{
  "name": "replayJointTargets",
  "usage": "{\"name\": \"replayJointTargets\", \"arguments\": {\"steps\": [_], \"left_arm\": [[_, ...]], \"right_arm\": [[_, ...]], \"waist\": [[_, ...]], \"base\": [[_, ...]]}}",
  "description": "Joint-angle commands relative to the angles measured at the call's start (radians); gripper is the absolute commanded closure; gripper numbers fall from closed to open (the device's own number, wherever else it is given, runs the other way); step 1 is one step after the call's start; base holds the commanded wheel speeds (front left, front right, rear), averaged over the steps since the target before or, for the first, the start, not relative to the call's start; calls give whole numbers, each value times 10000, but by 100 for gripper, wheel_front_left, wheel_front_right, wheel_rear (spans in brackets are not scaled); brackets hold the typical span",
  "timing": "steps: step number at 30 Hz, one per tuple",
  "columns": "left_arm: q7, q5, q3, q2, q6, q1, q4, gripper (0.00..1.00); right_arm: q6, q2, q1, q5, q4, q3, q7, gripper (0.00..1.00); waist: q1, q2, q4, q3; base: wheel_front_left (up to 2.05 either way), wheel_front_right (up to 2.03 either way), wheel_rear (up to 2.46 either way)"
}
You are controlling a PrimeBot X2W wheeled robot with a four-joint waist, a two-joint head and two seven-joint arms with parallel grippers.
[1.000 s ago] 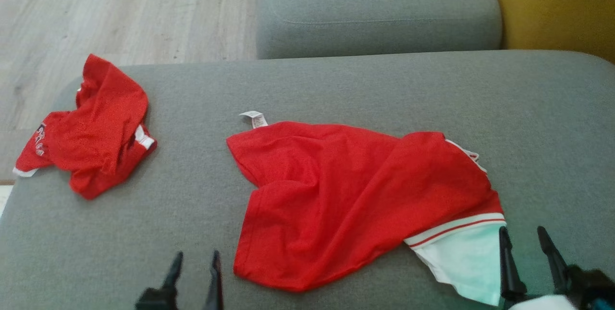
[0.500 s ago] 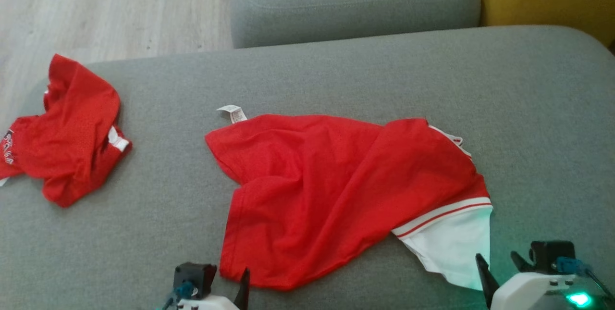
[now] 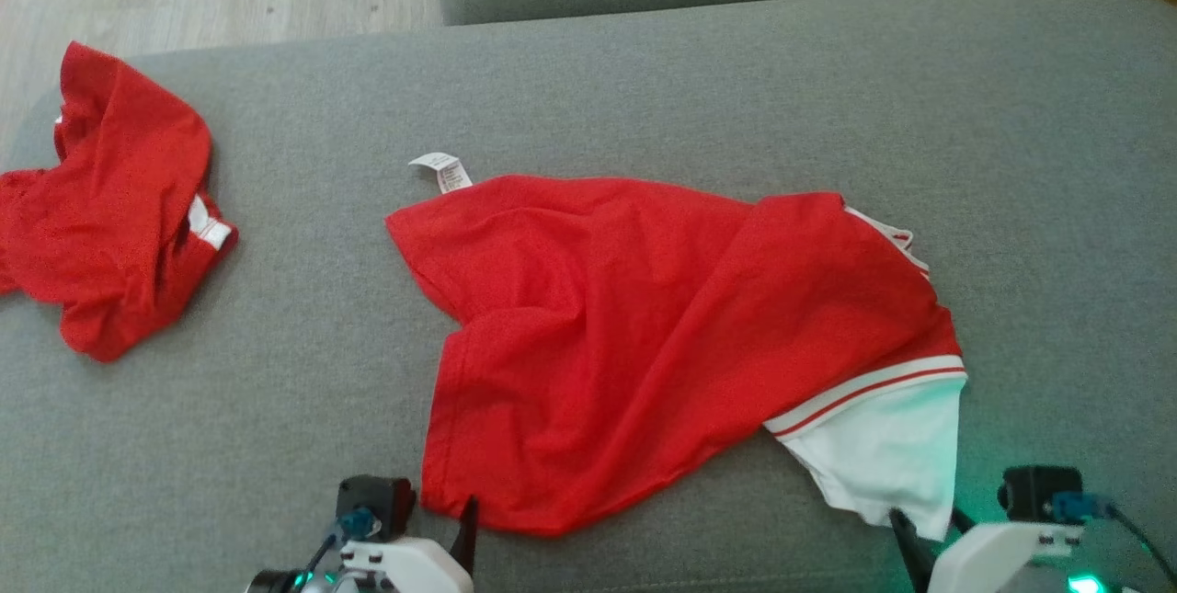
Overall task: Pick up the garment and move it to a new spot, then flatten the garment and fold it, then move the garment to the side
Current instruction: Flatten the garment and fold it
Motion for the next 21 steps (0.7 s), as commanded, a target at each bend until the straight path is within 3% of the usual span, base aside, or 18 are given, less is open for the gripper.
{"name": "replayJointTargets", "arguments": {"steps": [1,11,12,13,14,15,16,21], "left_arm": [[1,-61,239,76,-12,-380,-237,0],[48,-360,79,46,-145,-504,-95,0],[60,-404,34,38,-185,-523,-64,0],[87,-446,-17,30,-230,-541,-18,0],[115,-464,-77,26,-273,-564,35,51],[138,-496,-126,21,-321,-582,86,84],[135,-555,-157,15,-370,-592,128,100],[66,-1114,-97,-24,-549,-521,-34,100]], "right_arm": [[75,-112,-511,104,-290,245,-48,0],[75,-112,-914,357,408,594,-178,0],[75,-112,-935,412,461,635,-169,8],[75,-112,-957,474,519,692,-156,67],[75,-112,-983,581,576,753,-164,100],[75,-112,-1017,700,619,780,-226,100],[75,-112,-1055,780,661,819,-288,100],[75,-112,-1188,1659,243,700,-743,100]], "waist": [[0,0,24,44],[0,0,94,102],[0,0,88,98],[0,0,85,91],[0,0,80,80],[0,0,69,63],[0,0,56,31],[0,0,-4,-246]], "base": [[0,0,0],[0,0,0],[0,0,0],[0,0,0],[0,0,0],[0,0,0],[0,0,0],[0,0,0]]}}
